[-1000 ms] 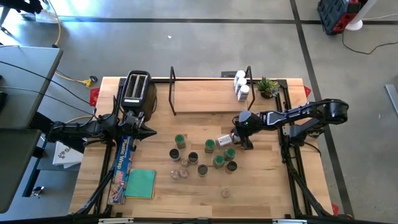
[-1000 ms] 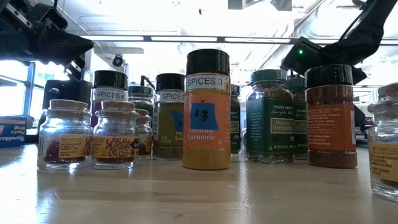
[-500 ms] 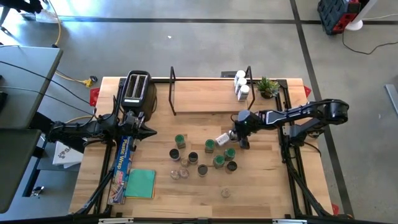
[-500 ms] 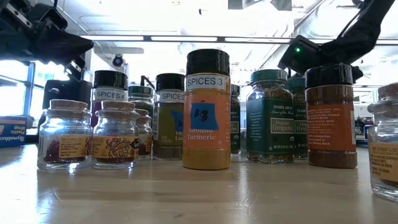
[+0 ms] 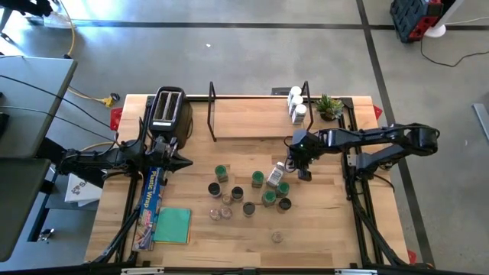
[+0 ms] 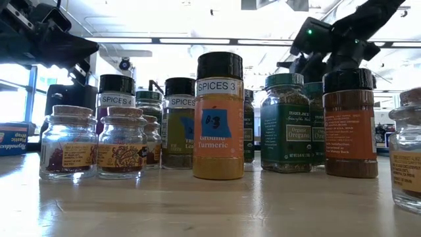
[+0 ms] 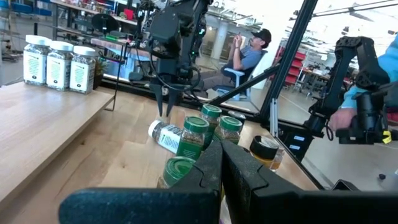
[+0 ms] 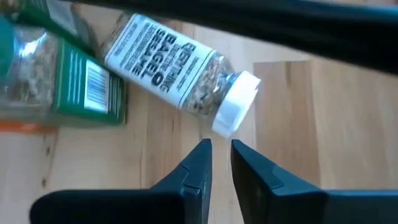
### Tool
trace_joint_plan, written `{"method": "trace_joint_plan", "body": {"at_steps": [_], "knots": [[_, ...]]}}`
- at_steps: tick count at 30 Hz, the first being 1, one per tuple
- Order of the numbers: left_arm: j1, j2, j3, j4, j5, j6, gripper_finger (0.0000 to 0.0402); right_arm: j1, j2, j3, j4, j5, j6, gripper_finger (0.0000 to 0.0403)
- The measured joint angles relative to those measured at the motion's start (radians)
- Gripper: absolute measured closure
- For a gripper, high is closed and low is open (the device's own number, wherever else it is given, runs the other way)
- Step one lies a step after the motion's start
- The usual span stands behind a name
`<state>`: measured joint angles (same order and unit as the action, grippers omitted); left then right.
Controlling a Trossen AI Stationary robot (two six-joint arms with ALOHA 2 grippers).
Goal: Shelf spices
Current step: Put the white seasoning bottle on the shelf and align it with the other white seasoning bottles
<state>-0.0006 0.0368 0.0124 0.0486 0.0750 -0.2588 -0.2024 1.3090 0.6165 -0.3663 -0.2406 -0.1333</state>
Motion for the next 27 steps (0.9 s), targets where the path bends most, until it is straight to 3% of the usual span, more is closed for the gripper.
{"method": "trace_joint_plan", "body": {"at_steps": [4, 9, 13, 16, 23, 27], "knots": [[0.000, 0.000, 0.000, -0.006, 0.000, 0.000, 0.0401, -0.015, -0.002, 0.030, -0.026, -0.053, 0.047, 0.0312], [0.000, 0.000, 0.000, -0.009, 0.000, 0.000, 0.0401, -0.021, -0.001, 0.072, -0.031, -0.102, 0.051, 0.0226], [0.000, 0.000, 0.000, -0.008, 0.000, 0.000, 0.0401, -0.006, 0.014, 0.113, -0.052, -0.039, -0.125, 0.0159], [0.000, 0.000, 0.000, -0.008, 0.000, 0.000, 0.0401, -0.005, 0.068, 0.148, -0.097, 0.000, -0.324, 0.0132], [0.000, 0.000, 0.000, -0.009, 0.000, 0.000, 0.0401, -0.005, 0.250, 0.230, -0.172, 0.007, -0.786, 0.0124], [0.000, 0.000, 0.000, -0.008, 0.000, 0.000, 0.0401, -0.005, 0.298, 0.236, -0.105, 0.025, -0.892, 0.0124]]}}
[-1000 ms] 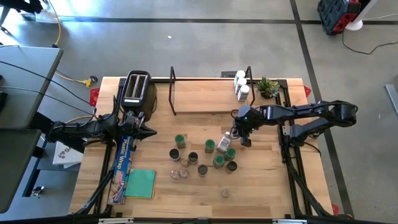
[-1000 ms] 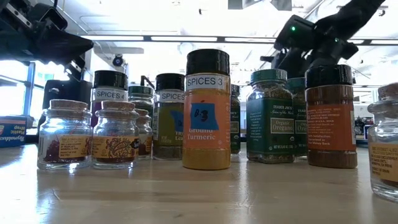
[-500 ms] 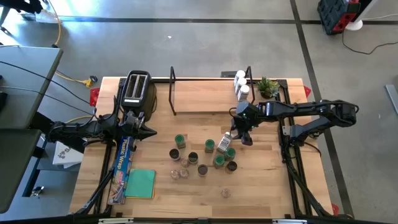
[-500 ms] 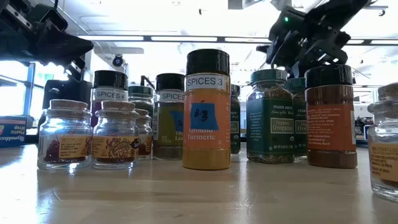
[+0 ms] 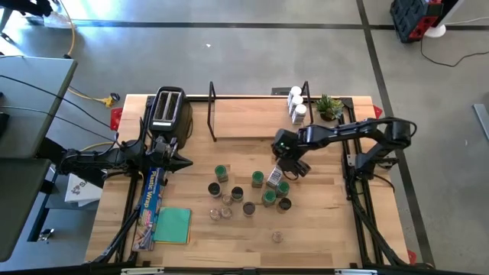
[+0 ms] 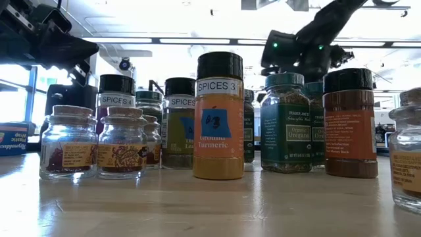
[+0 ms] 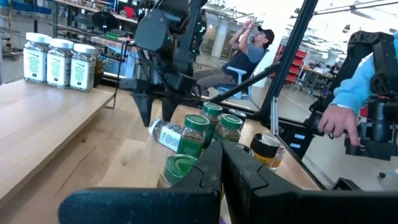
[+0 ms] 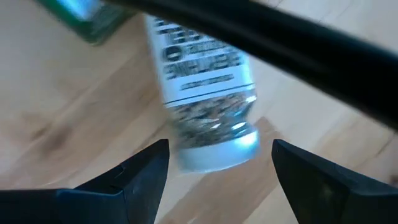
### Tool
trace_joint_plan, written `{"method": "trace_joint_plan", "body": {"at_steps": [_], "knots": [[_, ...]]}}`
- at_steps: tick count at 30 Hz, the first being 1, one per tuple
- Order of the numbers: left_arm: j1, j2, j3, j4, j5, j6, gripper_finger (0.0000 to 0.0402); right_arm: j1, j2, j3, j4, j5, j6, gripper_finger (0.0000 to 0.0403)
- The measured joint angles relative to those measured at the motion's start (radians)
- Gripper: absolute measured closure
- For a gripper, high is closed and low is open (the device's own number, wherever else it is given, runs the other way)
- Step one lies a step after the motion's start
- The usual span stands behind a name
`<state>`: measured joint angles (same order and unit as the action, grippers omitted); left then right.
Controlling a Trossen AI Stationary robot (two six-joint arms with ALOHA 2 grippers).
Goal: Shelf spices
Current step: Put the white seasoning bottle on the shelf and align it with the other white seasoning bottles
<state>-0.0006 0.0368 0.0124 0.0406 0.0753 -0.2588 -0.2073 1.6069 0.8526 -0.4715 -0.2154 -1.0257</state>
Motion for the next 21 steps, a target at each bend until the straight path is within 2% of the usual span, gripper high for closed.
{"method": "trace_joint_plan", "body": {"at_steps": [5, 10, 13, 17, 21], "knots": [[0.000, 0.000, 0.000, 0.000, 0.000, 0.000, 0.0401, 0.000, 0.043, 0.001, 0.021, -0.001, -0.062, 0.0124], [0.000, 0.000, 0.000, 0.000, 0.000, 0.000, 0.0401, 0.005, 0.081, 0.002, 0.046, -0.005, -0.058, 0.0128], [0.000, 0.000, 0.000, 0.000, 0.000, 0.000, 0.0401, 0.007, 0.085, 0.002, 0.053, -0.004, -0.054, 0.0152], [0.000, 0.000, 0.000, 0.000, 0.000, 0.000, 0.0401, 0.021, 0.078, 0.001, 0.060, 0.014, -0.032, 0.0208], [0.000, 0.000, 0.000, 0.000, 0.000, 0.000, 0.0401, 0.049, 0.041, 0.006, 0.055, 0.075, 0.059, 0.0210]]}}
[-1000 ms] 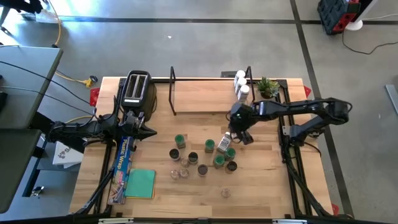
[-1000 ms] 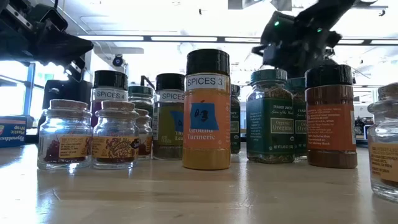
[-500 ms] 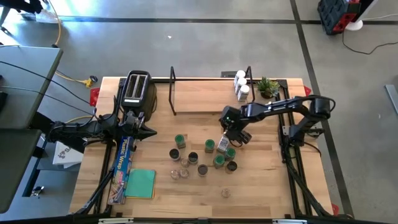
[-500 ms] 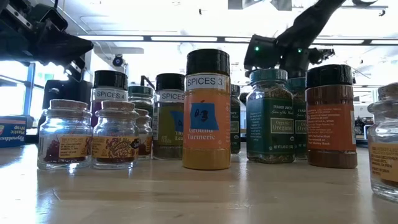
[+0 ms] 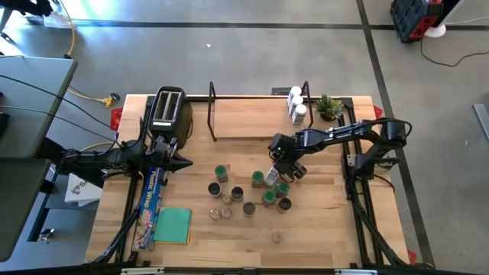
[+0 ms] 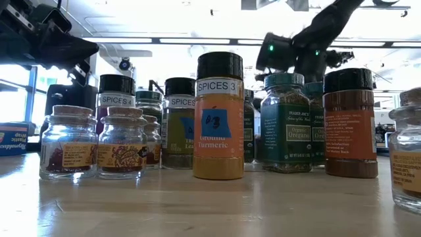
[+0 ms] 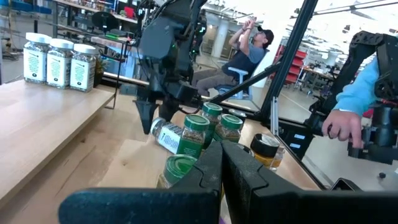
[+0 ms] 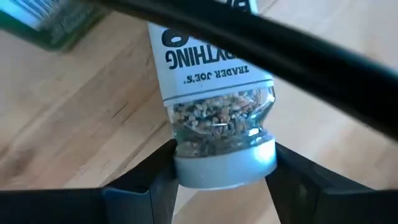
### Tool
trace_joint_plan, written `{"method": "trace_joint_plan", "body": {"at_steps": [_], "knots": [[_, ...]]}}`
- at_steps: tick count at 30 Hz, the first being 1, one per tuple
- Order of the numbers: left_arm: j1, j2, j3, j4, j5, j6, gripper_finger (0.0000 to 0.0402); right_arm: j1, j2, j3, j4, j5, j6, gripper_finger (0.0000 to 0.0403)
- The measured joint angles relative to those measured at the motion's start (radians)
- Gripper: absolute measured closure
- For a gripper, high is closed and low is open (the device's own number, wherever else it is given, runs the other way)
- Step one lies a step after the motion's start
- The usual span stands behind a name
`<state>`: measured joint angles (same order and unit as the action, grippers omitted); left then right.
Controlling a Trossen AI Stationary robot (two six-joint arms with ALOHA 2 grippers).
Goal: Shelf spices
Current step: Put the white seasoning bottle on the shelf and align it with the other white seasoning bottles
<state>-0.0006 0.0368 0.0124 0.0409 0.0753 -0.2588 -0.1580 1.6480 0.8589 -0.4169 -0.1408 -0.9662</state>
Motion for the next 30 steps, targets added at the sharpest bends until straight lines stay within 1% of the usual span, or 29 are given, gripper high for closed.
{"method": "trace_joint_plan", "body": {"at_steps": [4, 6, 9, 12, 15, 17, 18, 20, 21, 22, 24, 26, 30], "knots": [[0.000, 0.000, 0.000, 0.000, 0.000, 0.000, 0.0401, 0.027, -0.062, 0.032, -0.122, 0.087, 0.072, 0.0210], [0.000, 0.000, 0.000, -0.005, 0.000, 0.000, 0.0401, 0.039, -0.093, 0.064, -0.253, 0.127, 0.118, 0.0210], [0.000, 0.000, 0.000, -0.011, 0.000, 0.000, 0.0401, 0.055, -0.121, 0.137, -0.496, 0.154, 0.229, 0.0210], [0.000, 0.000, 0.000, -0.020, 0.000, 0.000, 0.0401, 0.081, -0.121, 0.225, -0.764, 0.168, 0.403, 0.0210], [0.000, 0.000, 0.000, -0.021, 0.000, 0.000, 0.0401, 0.113, -0.092, 0.316, -1.026, 0.164, 0.622, 0.0210], [0.000, 0.000, 0.000, -0.021, 0.000, 0.000, 0.0401, 0.140, -0.068, 0.359, -1.151, 0.147, 0.778, 0.0210], [0.000, 0.000, 0.000, -0.021, 0.000, 0.000, 0.0401, 0.154, -0.055, 0.372, -1.170, 0.142, 0.856, 0.0210], [0.000, 0.000, 0.000, -0.021, 0.000, 0.000, 0.0401, 0.177, -0.043, 0.384, -1.146, 0.127, 1.040, 0.0210], [0.000, 0.000, 0.000, -0.021, 0.000, 0.000, 0.0401, 0.187, -0.032, 0.389, -1.138, 0.099, 1.117, 0.0210], [0.000, 0.000, 0.000, -0.021, 0.000, 0.000, 0.0401, 0.197, -0.012, 0.393, -1.148, 0.079, 1.172, 0.0210], [0.000, 0.000, 0.000, -0.021, 0.000, 0.000, 0.0401, 0.217, 0.036, 0.388, -1.154, 0.078, 1.277, 0.0210], [0.000, 0.000, 0.000, -0.021, 0.000, 0.000, 0.0401, 0.235, 0.083, 0.381, -1.151, 0.051, 1.363, 0.0210], [0.000, 0.000, 0.000, -0.022, 0.000, 0.000, 0.0401, 0.274, 0.165, 0.383, -1.168, -0.014, 1.440, 0.0210]]}}
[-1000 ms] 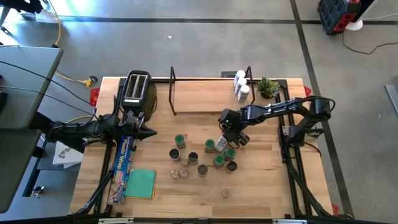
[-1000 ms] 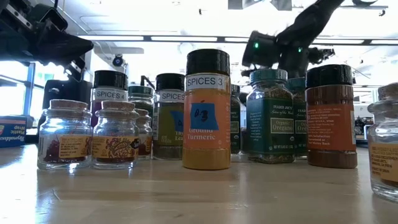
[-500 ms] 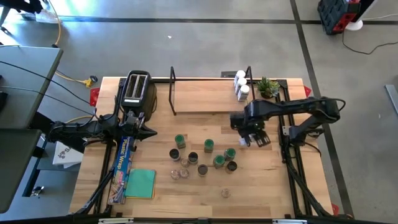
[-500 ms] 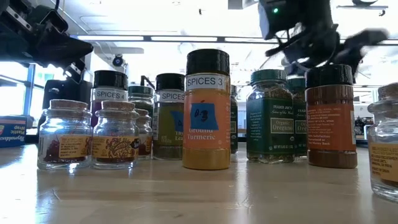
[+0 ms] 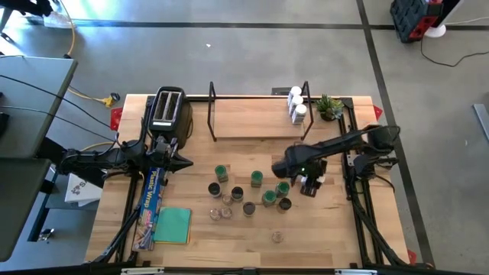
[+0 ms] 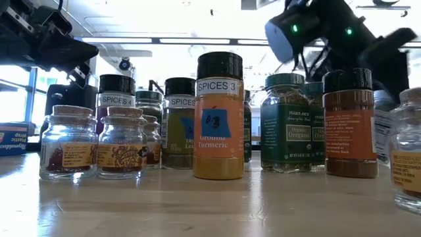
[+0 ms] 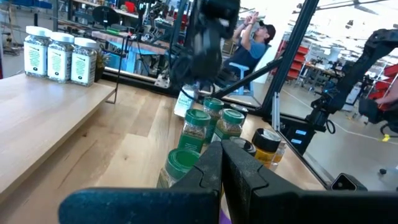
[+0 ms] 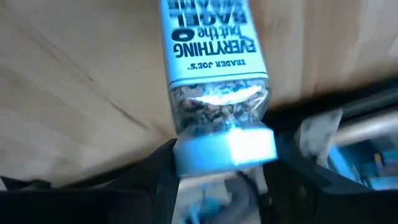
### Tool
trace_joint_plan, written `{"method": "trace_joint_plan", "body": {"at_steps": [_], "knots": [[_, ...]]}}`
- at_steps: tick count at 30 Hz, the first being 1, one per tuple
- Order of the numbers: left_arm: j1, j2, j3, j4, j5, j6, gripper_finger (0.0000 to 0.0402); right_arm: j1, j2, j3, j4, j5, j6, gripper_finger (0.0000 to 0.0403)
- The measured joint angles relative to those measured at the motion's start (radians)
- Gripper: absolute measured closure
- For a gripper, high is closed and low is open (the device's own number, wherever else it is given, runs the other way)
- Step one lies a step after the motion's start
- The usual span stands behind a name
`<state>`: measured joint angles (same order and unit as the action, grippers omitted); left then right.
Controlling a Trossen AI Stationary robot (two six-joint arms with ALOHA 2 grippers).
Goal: Shelf spices
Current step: Put the white seasoning bottle on the shelf and align it with the other white seasoning bottles
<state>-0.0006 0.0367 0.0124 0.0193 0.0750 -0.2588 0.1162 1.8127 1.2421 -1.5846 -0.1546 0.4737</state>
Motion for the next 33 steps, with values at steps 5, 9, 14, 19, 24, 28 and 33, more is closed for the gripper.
{"method": "trace_joint_plan", "body": {"at_steps": [5, 9, 14, 19, 24, 28, 33], "knots": [[0.000, 0.000, 0.000, -0.001, 0.000, 0.000, 0.0401, 0.031, 0.052, 0.000, 0.016, -0.051, 0.026, 0.0210], [0.000, 0.000, 0.000, -0.001, 0.000, 0.000, 0.0401, 0.036, 0.048, 0.000, 0.015, -0.067, 0.049, 0.0198], [0.000, 0.000, 0.000, -0.001, 0.000, 0.000, 0.0401, 0.029, 0.045, 0.001, 0.016, -0.102, 0.093, 0.0115], [0.000, 0.000, 0.000, -0.001, 0.000, 0.000, 0.0401, 0.036, -0.010, 0.001, 0.015, -0.077, 0.167, 0.0100], [0.000, 0.000, 0.000, -0.001, 0.000, 0.000, 0.0401, 0.079, -0.134, 0.000, 0.018, -0.074, 0.241, 0.0098], [0.000, 0.000, 0.000, -0.001, 0.000, 0.000, 0.0401, 0.172, -0.283, -0.036, 0.122, -0.078, 0.363, 0.0097], [0.000, 0.000, 0.000, -0.001, 0.000, 0.000, 0.0401, 0.338, -0.465, -0.134, 0.275, 0.043, 0.563, 0.0097]]}}
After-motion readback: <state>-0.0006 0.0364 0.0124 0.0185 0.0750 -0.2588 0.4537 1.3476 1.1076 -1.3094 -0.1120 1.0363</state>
